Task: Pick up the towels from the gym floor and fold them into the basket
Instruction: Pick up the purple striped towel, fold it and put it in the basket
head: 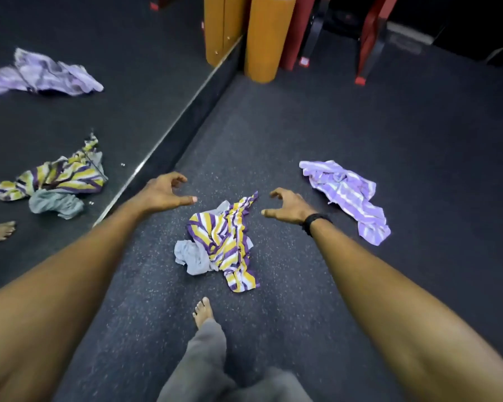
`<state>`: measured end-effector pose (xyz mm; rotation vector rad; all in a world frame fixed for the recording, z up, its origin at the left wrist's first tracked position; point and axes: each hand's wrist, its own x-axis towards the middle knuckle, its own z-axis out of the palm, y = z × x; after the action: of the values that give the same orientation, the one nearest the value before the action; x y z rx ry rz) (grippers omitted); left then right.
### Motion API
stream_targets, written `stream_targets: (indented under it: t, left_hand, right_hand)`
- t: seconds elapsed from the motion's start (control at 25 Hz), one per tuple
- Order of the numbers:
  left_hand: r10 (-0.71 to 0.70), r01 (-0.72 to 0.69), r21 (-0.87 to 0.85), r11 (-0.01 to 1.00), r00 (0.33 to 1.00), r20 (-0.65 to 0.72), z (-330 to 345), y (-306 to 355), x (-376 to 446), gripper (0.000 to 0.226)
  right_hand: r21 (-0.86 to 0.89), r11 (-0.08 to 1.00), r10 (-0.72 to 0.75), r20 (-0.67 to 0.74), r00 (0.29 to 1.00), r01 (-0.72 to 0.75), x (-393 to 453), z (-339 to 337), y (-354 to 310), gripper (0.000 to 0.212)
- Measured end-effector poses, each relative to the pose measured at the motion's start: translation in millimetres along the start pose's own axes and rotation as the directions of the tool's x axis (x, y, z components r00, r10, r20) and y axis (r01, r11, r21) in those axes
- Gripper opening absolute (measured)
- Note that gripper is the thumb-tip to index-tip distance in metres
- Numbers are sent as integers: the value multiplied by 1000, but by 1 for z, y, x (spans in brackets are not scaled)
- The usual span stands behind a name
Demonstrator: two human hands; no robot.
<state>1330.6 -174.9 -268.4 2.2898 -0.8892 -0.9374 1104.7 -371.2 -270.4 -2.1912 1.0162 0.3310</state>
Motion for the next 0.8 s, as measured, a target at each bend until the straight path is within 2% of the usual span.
stream_targets:
  t: [0.12,0.24,0.44,0.6,0.72,0.8]
  left_hand:
    - [-43,42,24,999,998,54,9,-12,67,67]
    - [-73,68,49,996,991,110,47,-48,135,66]
    - [-114,104,54,993,958,263,160,-148,226,62]
    - [-157,161,12,987,944,291,265,-244,287,58]
    - [-197,210,-14,978,936,291,322,-301,319,54]
    - [-209,224,-13,975,927,313,346,-329,331,55]
  right_hand:
    - [44,997,63,22,998,-64,65,16,17,53]
    - [57,986,151,75,986,-155,140,62,52,55]
    - [-21,972,234,215,948,-235,244,205,140,51]
    - [-52,965,260,311,914,-256,313,338,220,29]
    - [-138,945,327,324,888,-297,359,422,265,34]
    - [-217,917,388,298,872,-334,380,457,281,47]
